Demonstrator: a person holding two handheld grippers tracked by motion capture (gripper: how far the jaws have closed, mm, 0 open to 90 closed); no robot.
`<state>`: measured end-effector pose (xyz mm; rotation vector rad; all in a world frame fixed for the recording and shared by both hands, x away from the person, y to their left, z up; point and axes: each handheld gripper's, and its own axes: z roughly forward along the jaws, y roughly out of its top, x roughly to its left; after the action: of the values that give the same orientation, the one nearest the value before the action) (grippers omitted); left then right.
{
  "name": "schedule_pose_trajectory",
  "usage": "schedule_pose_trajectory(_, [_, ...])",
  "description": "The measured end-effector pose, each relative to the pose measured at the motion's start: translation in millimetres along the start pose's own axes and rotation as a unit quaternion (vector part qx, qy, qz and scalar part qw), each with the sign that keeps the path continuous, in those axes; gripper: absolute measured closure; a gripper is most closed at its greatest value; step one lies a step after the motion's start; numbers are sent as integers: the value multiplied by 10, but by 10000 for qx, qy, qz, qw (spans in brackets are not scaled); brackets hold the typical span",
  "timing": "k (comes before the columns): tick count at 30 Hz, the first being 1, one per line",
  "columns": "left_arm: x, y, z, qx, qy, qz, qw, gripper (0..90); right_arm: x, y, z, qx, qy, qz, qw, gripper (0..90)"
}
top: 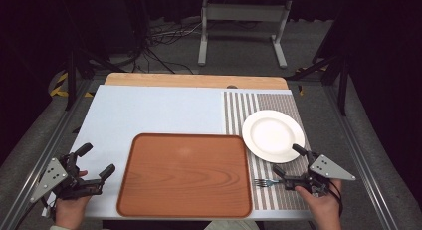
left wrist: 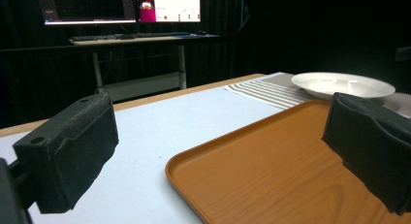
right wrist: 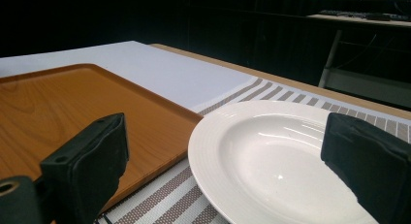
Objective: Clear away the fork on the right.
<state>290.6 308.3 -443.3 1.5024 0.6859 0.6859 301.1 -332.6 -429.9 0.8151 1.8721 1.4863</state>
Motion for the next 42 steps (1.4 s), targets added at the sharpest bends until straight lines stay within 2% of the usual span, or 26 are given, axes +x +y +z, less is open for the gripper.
schedule_pose_trajectory(6, [-3,7,-3,13,-4,34,10000,2,-5,8,-2,-98,36,-7,9999,36])
schedule_pose_trajectory(11, [1,4,-7,2,28,10,10000,2,-4,17,-3,-76,44,0,10000,36])
schedule_pose_trajectory(13, [4,2,-7,21,48,41,10000,2,-1,24,-6,14,-4,26,10000,36])
schedule_pose_trajectory(15, [4,0,-8,21,87,56,9999,2,-1,39,-7,325,-43,160,9993,54])
schedule_pose_trajectory(17, [1,1,-13,23,120,57,9999,2,-3,62,11,341,26,200,9992,57])
schedule_pose_trajectory(29, [-2,7,-17,22,112,81,9999,2,-45,394,119,493,423,-19,9979,26])
schedule_pose_trajectory(31, [1,2,-9,50,104,101,9999,2,-63,456,127,617,522,-187,9966,22])
schedule_pose_trajectory(34, [0,1,-7,46,105,96,9999,2,-81,524,147,747,558,-228,9954,21])
schedule_pose_trajectory(37, [-2,2,-6,47,107,104,9999,2,-77,575,176,965,610,-374,9928,24])
schedule_pose_trajectory(42, [-4,0,-6,50,109,102,9999,2,-65,645,248,1419,754,-622,9851,29])
